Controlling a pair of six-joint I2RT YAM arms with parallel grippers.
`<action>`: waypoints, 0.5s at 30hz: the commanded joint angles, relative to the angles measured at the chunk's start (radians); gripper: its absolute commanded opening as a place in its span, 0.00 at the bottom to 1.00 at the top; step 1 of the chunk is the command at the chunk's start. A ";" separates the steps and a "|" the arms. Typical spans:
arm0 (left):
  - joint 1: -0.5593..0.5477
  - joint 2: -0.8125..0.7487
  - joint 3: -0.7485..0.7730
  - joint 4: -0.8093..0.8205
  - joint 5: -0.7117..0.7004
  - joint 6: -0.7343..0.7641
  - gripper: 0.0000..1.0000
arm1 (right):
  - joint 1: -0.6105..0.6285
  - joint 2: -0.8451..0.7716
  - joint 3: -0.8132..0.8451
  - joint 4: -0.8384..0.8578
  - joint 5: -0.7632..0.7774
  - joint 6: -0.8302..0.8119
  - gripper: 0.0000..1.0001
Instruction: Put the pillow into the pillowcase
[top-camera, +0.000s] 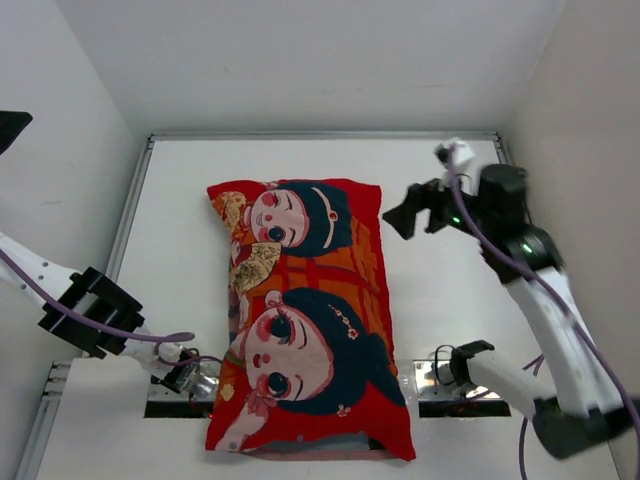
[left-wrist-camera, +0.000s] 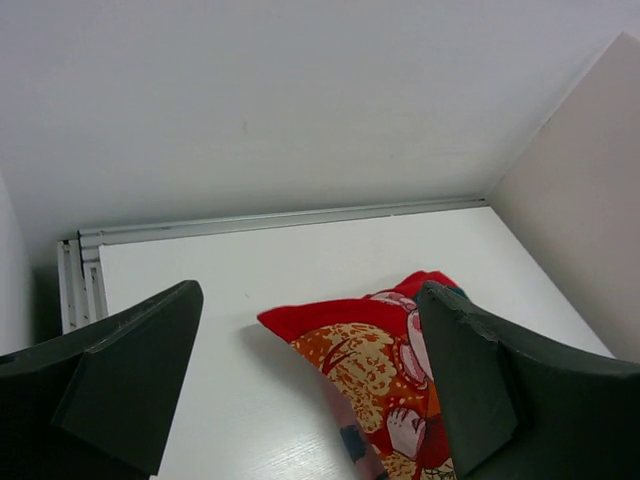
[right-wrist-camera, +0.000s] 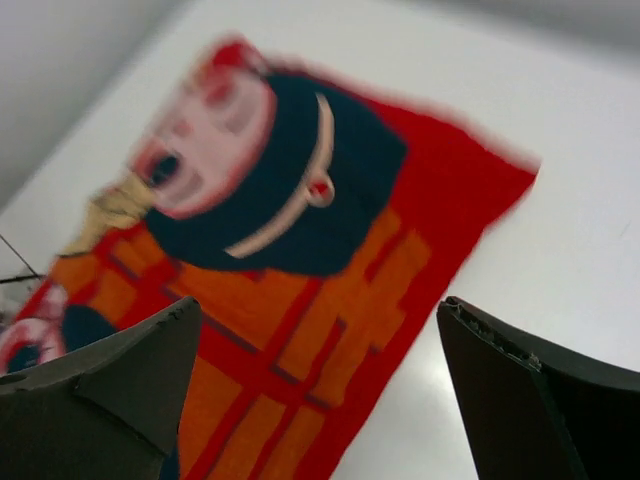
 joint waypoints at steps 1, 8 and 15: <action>-0.002 -0.106 -0.034 0.070 0.138 0.058 0.87 | 0.025 0.208 -0.124 0.053 0.074 0.181 0.99; -0.137 -0.128 -0.327 0.613 0.140 -0.314 0.85 | 0.180 0.457 -0.238 0.415 0.085 0.336 0.99; -0.225 -0.114 -0.384 0.649 0.140 -0.340 0.82 | 0.338 0.753 -0.210 0.706 -0.008 0.451 0.97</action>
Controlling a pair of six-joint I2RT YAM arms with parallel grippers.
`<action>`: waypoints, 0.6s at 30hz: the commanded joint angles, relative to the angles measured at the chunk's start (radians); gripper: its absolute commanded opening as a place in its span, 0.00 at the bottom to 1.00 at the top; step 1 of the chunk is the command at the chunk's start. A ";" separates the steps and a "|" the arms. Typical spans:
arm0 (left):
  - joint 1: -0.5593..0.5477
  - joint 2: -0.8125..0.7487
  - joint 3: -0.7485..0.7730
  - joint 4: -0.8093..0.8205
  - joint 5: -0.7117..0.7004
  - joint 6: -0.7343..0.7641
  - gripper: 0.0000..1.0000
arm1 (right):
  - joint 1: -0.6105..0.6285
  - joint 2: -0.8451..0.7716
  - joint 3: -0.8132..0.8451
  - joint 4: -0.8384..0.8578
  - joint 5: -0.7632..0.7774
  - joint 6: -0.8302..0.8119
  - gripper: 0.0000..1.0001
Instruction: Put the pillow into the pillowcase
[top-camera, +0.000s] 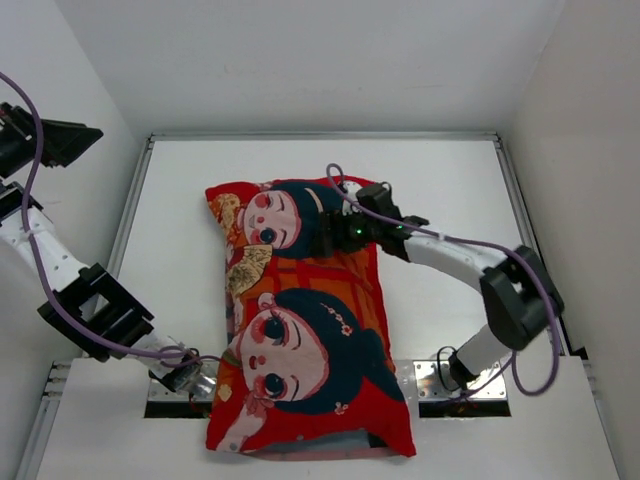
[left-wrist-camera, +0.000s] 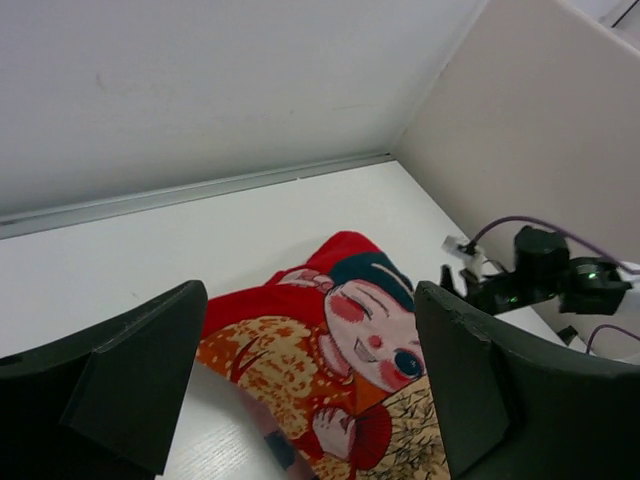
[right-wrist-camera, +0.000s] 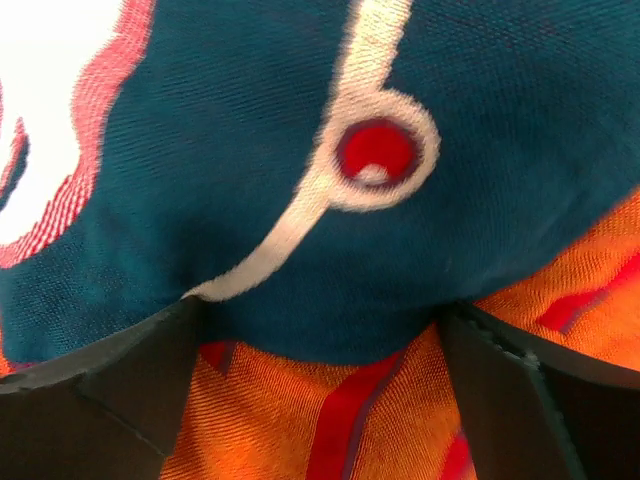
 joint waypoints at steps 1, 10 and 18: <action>0.000 -0.018 0.007 0.136 0.132 -0.056 0.83 | 0.039 0.131 0.035 0.266 -0.079 0.127 0.93; -0.023 0.204 -0.015 0.839 0.140 -0.736 0.74 | -0.034 0.328 0.311 0.272 0.240 0.232 0.00; -0.227 0.359 0.129 1.000 0.141 -0.937 0.69 | -0.219 0.406 0.557 0.282 0.435 0.285 0.00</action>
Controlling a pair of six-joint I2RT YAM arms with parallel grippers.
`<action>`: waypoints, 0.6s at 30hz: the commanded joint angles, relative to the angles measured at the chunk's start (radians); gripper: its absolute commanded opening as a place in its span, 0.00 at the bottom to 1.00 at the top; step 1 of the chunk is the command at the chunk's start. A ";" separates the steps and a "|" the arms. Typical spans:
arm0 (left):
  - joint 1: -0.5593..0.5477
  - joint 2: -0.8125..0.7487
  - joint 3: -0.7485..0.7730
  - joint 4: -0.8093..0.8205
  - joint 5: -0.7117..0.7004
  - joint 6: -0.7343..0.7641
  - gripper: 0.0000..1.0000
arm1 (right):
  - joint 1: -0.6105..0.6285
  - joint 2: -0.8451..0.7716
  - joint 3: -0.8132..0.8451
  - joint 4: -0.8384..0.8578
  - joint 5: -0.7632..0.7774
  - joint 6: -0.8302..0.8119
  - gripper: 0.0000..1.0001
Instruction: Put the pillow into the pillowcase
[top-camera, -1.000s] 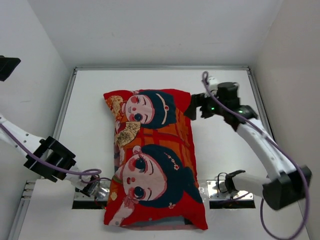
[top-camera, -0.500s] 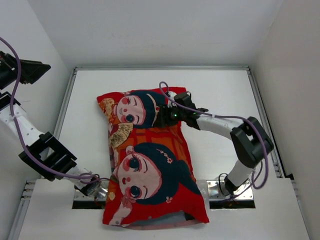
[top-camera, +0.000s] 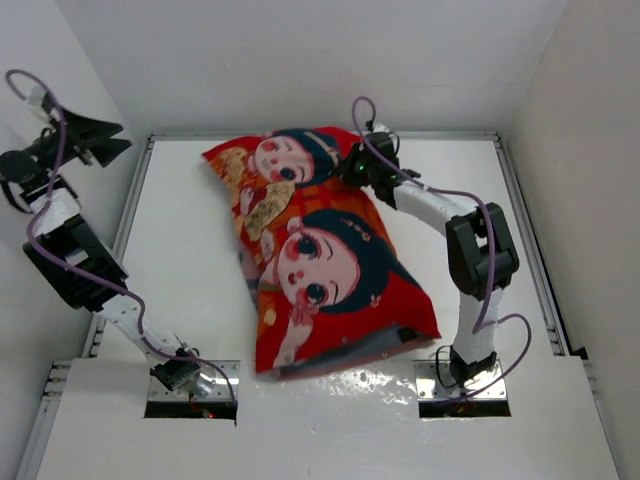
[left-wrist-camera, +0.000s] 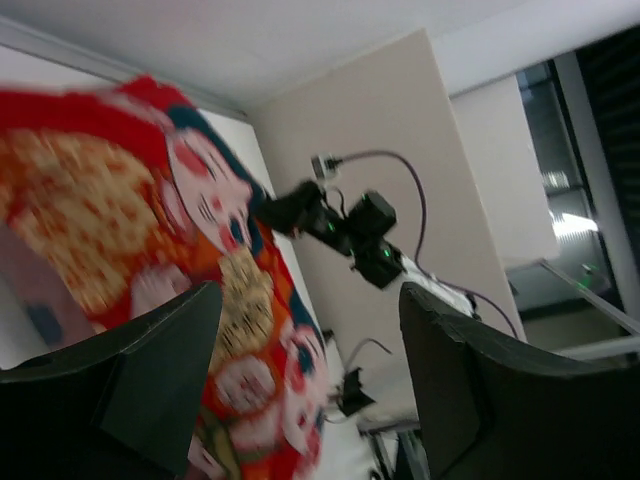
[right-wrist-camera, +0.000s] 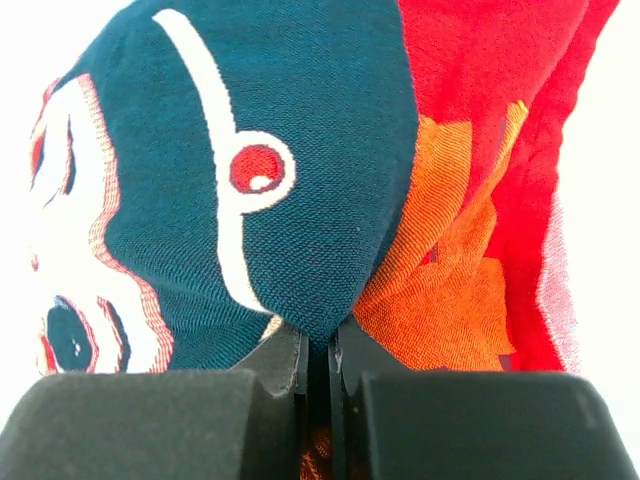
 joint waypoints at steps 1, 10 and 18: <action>-0.154 -0.036 0.132 0.601 0.134 -0.219 0.69 | -0.088 0.016 0.183 0.059 0.175 -0.105 0.00; -0.293 -0.171 0.479 -0.157 0.037 0.376 0.73 | -0.083 -0.122 0.087 -0.007 0.225 -0.227 0.00; -0.505 -0.224 0.955 -1.918 -1.029 1.959 0.75 | -0.042 -0.137 0.146 -0.133 0.336 -0.276 0.00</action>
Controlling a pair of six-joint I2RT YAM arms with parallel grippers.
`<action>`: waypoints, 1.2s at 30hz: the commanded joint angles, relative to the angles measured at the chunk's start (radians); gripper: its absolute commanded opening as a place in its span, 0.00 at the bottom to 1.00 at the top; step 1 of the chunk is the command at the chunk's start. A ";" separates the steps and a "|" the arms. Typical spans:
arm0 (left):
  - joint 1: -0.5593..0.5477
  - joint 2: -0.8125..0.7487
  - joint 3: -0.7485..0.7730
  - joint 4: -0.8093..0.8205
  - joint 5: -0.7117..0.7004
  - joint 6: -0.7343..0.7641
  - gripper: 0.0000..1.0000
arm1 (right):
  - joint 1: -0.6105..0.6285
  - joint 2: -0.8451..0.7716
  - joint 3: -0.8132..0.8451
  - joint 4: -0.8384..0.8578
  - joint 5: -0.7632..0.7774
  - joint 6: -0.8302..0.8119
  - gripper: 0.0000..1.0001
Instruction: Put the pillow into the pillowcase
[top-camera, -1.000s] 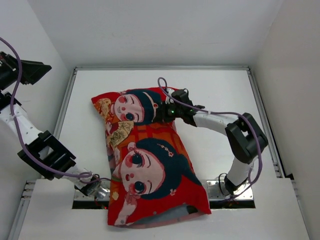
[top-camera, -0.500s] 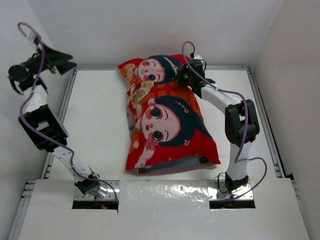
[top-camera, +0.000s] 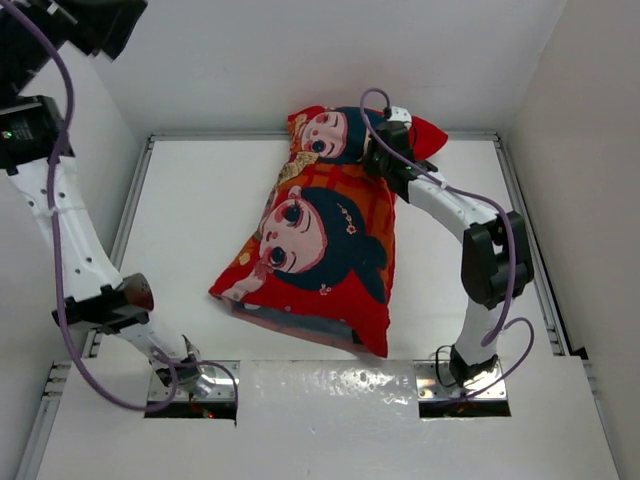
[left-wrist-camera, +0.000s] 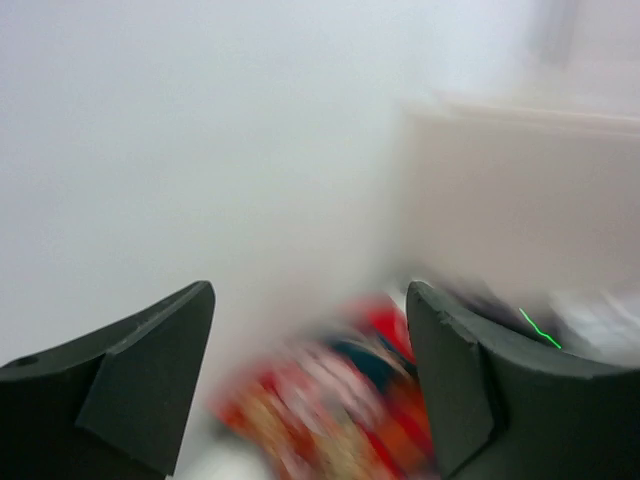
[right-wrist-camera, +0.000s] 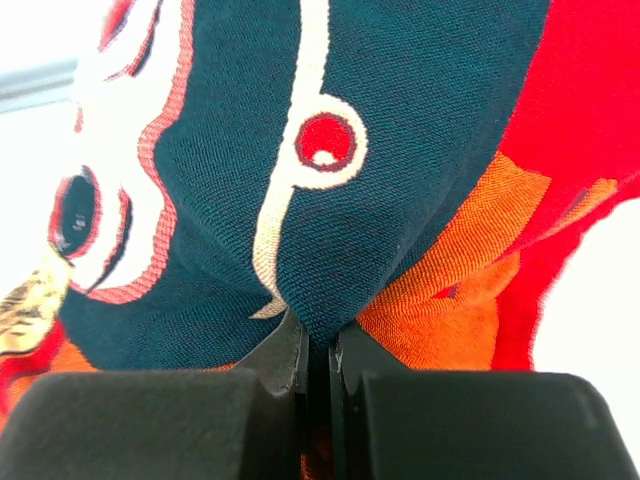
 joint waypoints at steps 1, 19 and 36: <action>-0.210 0.012 0.081 -0.906 -0.796 0.920 0.75 | 0.040 -0.069 0.079 0.002 0.078 -0.055 0.00; -0.318 0.087 -0.531 -0.914 -0.686 1.015 0.78 | 0.030 0.093 0.477 -0.058 0.367 -0.095 0.00; -0.473 0.288 -0.575 -0.895 -0.412 0.998 0.80 | -0.059 -0.049 0.332 -0.352 0.014 -0.204 0.99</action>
